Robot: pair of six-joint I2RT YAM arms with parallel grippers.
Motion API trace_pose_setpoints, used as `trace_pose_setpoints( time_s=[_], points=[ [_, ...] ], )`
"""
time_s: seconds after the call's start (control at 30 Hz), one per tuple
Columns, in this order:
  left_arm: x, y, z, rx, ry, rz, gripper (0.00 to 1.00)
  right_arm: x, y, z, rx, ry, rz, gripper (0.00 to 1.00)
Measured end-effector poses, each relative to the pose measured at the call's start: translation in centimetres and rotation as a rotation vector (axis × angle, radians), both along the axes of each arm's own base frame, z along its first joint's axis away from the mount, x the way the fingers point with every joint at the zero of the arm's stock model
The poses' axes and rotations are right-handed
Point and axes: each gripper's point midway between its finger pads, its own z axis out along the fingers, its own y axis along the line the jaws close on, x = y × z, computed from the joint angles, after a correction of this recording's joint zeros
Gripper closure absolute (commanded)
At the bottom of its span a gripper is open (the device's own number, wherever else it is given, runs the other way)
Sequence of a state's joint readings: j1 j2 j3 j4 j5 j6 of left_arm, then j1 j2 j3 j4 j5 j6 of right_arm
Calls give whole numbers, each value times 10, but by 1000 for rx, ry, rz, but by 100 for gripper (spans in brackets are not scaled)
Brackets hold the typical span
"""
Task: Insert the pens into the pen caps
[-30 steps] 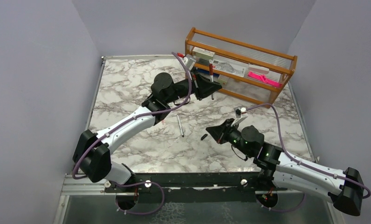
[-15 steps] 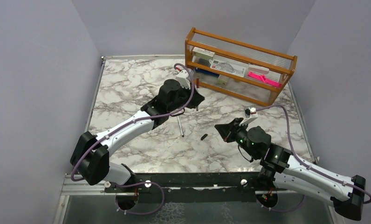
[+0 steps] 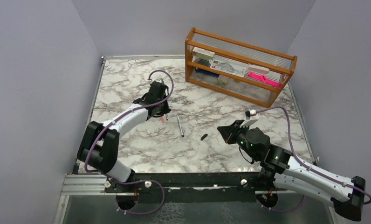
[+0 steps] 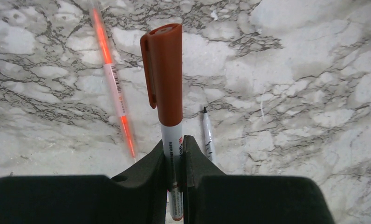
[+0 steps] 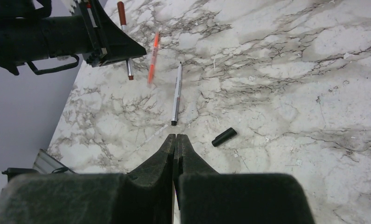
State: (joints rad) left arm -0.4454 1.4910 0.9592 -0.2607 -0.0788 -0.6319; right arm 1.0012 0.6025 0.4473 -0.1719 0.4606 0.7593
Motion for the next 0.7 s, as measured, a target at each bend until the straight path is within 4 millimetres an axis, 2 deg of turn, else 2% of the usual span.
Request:
trace_pose_setpoints(
  time_s=[0.2,0.43,0.7],
  points=[
    [-5,4,-35,25,108,37,100,-3,-4,-5,4,3,-1,99],
    [-3,4,-51,11,147,107,100,-5,-8,-6,1,6,-1,99],
    [5,8,-67,29,162,170,97,-7,-10,-17,-14,31,-5,99]
  ],
)
